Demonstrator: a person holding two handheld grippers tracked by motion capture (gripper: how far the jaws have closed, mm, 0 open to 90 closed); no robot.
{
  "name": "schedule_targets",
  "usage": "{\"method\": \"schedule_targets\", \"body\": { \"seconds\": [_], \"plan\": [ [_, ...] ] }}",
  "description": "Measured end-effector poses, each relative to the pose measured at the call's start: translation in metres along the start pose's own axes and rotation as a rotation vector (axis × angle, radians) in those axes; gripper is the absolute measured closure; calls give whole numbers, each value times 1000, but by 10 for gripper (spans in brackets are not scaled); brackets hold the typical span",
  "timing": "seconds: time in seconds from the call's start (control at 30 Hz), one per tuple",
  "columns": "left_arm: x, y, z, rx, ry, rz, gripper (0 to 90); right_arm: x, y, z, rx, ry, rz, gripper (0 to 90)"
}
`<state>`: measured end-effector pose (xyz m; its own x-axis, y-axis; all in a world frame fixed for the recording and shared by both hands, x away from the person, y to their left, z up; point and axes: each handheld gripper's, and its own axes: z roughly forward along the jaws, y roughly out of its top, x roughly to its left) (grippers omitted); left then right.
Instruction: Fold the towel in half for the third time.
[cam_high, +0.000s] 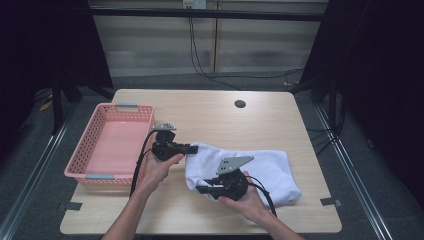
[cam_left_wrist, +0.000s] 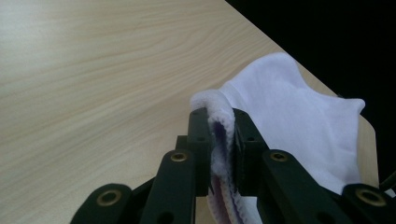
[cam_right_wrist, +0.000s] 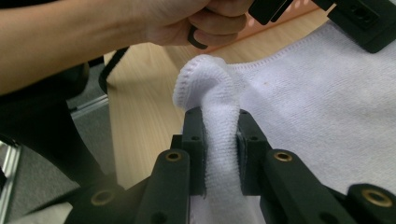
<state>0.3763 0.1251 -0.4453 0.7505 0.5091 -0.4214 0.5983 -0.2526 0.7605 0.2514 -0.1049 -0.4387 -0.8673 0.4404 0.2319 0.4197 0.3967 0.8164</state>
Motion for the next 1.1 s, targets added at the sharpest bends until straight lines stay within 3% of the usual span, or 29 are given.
{"method": "schedule_targets", "body": {
  "seconds": [0.17,0.3,0.37,0.47,0.57,0.7,0.83,0.87,0.93,1.1],
  "plan": [
    [-9,19,-17,-42,11,4,808,2,16,-8,-45,9,-16,773],
    [-22,42,-34,-61,39,49,808,7,38,-17,-85,25,-34,774],
    [-23,49,-42,-79,38,40,808,10,48,-19,-104,19,-49,773],
    [-26,57,-51,-73,62,49,808,13,61,-19,-126,23,-55,774],
    [-25,58,-58,-93,59,43,808,18,70,-18,-158,37,-60,774],
    [-16,46,-48,-51,84,27,807,19,65,-6,-144,34,-56,774],
    [-7,30,-37,-60,77,2,806,12,45,6,-130,27,-15,774],
    [-8,28,-31,-73,70,7,806,13,36,5,-157,8,-30,773],
    [-9,29,-28,-79,65,8,806,12,33,3,-162,-3,-30,774],
    [-21,44,-13,-81,47,25,806,4,28,-20,-203,-27,7,773]
  ]
}}
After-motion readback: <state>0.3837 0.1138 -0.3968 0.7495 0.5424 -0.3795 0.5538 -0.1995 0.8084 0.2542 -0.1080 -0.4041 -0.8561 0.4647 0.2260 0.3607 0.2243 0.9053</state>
